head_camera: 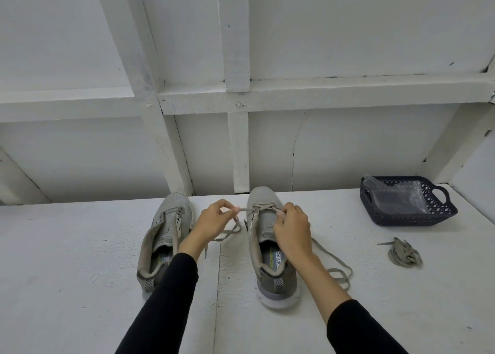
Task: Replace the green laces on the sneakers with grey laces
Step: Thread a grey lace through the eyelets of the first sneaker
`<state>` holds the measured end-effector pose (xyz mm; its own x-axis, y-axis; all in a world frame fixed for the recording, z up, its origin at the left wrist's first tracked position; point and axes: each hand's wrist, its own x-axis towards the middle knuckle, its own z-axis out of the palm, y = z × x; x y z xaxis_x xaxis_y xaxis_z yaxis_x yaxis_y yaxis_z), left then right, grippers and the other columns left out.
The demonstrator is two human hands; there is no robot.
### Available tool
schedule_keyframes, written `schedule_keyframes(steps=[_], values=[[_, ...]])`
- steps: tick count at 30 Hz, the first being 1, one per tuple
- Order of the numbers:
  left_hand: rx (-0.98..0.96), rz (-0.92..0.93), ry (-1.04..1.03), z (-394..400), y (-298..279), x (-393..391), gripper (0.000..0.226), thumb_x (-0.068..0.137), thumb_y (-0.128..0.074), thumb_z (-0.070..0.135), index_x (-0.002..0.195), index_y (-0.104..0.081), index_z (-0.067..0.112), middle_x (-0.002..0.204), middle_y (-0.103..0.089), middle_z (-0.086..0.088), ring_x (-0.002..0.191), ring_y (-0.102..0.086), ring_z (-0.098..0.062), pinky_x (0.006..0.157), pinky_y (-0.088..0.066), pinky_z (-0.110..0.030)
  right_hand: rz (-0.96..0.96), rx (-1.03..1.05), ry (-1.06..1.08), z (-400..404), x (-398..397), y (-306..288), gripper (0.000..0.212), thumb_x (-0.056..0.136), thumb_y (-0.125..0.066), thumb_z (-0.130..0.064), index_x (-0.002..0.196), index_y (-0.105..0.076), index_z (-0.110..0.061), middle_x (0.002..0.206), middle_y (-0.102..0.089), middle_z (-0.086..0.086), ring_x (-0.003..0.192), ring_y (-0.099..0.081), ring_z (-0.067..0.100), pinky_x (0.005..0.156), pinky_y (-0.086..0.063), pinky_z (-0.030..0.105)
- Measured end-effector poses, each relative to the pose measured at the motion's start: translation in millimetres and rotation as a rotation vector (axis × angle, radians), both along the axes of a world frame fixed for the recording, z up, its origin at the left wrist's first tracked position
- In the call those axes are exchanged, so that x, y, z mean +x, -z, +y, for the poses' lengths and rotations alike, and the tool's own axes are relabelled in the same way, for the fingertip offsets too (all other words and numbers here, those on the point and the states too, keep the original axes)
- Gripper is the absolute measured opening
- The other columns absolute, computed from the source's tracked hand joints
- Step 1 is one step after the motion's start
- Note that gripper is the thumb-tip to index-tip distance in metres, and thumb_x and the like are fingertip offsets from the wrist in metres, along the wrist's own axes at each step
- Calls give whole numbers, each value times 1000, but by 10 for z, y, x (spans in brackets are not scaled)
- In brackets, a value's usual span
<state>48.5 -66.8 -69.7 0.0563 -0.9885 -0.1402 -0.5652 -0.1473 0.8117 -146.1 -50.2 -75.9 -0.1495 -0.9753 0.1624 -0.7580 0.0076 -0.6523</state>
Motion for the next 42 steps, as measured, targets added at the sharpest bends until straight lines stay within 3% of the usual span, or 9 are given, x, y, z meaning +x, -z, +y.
schedule_keyframes(steps=[3, 7, 16, 23, 28, 32, 36, 39, 42], values=[[-68, -141, 27, 18, -6, 9, 11, 93, -63, 36, 102, -66, 30, 64, -53, 9, 60, -51, -9, 52, -32, -19, 19, 23, 0, -68, 6, 32, 19, 99, -42, -16, 102, -57, -4, 100, -56, 11, 82, -51, 24, 68, -38, 32], [-22, -215, 14, -7, -20, 4, 32, 98, -53, 39, 78, -69, 20, 60, -47, 7, 52, -39, -11, 51, -28, -25, 58, 18, 9, -73, -26, 63, 19, 99, -43, -18, 102, -57, -6, 99, -56, 8, 80, -51, 22, 66, -38, 31], [-135, 194, -159, -16, -341, 97, 41, 102, -43, 34, 67, -49, 15, 66, -42, 0, 61, -37, -14, 56, -31, -27, 104, -5, -7, -58, -59, 88, 18, 98, -46, -28, 102, -55, -13, 100, -57, 2, 85, -52, 19, 66, -40, 31], [-6, 476, 15, 66, -453, -48, 22, 101, -48, 24, 91, -67, 21, 97, -65, 16, 91, -55, -2, 84, -41, -27, -205, -139, -18, -28, -14, 34, 9, 95, -53, -20, 88, -58, -17, 88, -53, -5, 90, -48, 16, 72, -35, 25], [148, 681, -84, 67, -275, -200, 10, 96, -59, 17, 92, -67, 20, 74, -58, 7, 69, -51, -5, 68, -37, -22, -422, -124, 36, 43, 10, -4, 20, 95, -53, -15, 76, -55, -19, 78, -60, 0, 76, -56, 17, 60, -37, 16], [191, 784, -99, 82, -264, -369, 5, 92, -65, 23, 94, -67, 18, 62, -62, 14, 60, -54, 2, 73, -37, -23, -432, -110, -32, 6, 21, 22, 17, 95, -54, -16, 85, -62, -27, 92, -59, -3, 95, -56, 20, 78, -46, 28], [145, 725, -138, 77, -248, -425, 16, 87, -71, 28, 101, -74, 21, 88, -71, 14, 97, -55, -5, 80, -32, -31, -491, -23, -131, -46, 92, -49, 26, 99, -46, -22, 96, -66, -39, 108, -52, -8, 115, -45, 19, 102, -39, 43], [158, 737, -146, 79, -233, -439, 22, 84, -72, 29, 104, -74, 19, 95, -71, 10, 102, -53, -6, 84, -32, -34, -455, 89, -184, -80, 117, -70, 26, 101, -43, -27, 101, -69, -30, 116, -50, -7, 120, -34, 16, 107, -30, 40], [186, 791, -167, 73, -205, -438, 19, 83, -71, 26, 101, -74, 20, 98, -67, 11, 98, -48, -1, 92, -31, -34, -533, 150, -208, -103, 133, -41, 28, 99, -49, -32, 82, -68, -22, 107, -54, -9, 118, -42, 24, 104, -36, 45]])
